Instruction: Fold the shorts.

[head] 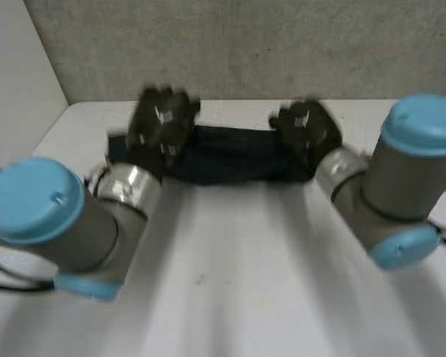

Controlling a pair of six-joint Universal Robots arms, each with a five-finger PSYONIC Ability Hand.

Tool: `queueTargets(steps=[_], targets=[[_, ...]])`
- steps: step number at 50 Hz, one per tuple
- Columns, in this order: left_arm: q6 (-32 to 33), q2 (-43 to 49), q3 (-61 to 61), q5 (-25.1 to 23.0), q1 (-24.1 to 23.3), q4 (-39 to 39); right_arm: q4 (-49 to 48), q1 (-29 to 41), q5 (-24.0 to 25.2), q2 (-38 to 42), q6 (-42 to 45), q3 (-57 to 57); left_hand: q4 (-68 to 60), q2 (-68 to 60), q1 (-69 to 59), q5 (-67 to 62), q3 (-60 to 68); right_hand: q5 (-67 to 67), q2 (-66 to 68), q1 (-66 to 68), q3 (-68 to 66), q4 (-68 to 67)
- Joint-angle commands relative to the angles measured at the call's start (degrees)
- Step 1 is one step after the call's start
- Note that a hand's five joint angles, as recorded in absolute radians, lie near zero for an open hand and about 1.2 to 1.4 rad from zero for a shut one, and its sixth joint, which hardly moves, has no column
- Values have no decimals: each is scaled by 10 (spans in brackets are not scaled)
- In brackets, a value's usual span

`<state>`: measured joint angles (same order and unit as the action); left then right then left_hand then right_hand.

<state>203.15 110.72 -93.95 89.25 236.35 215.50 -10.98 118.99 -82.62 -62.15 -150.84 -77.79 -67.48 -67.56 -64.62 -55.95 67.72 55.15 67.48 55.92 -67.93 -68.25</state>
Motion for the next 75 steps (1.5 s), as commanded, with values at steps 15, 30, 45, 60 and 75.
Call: queueTargets(steps=[15,30,45,60,75], targets=[[-9,-109,-98,74,-41,-248,88,-44,53,-125,-25,-215,562,563,534,547,-565,-552,-575,-459,579,582],[-156,-177,-208,73,58,-284,64,-162,138,-186,-65,-308,482,483,453,467,-484,-442,-465,-349,470,473],[-159,-113,-242,67,81,-262,63,-155,169,-157,-61,-319,421,422,393,406,-424,-176,-199,-83,203,207],[-94,-42,-196,68,82,-201,54,-148,165,-134,-60,-326,418,419,389,403,-420,-201,-224,-108,229,232],[-66,4,-162,52,90,-217,-2,-139,160,-116,-61,-329,86,86,57,70,-88,-345,-369,-253,373,376]])
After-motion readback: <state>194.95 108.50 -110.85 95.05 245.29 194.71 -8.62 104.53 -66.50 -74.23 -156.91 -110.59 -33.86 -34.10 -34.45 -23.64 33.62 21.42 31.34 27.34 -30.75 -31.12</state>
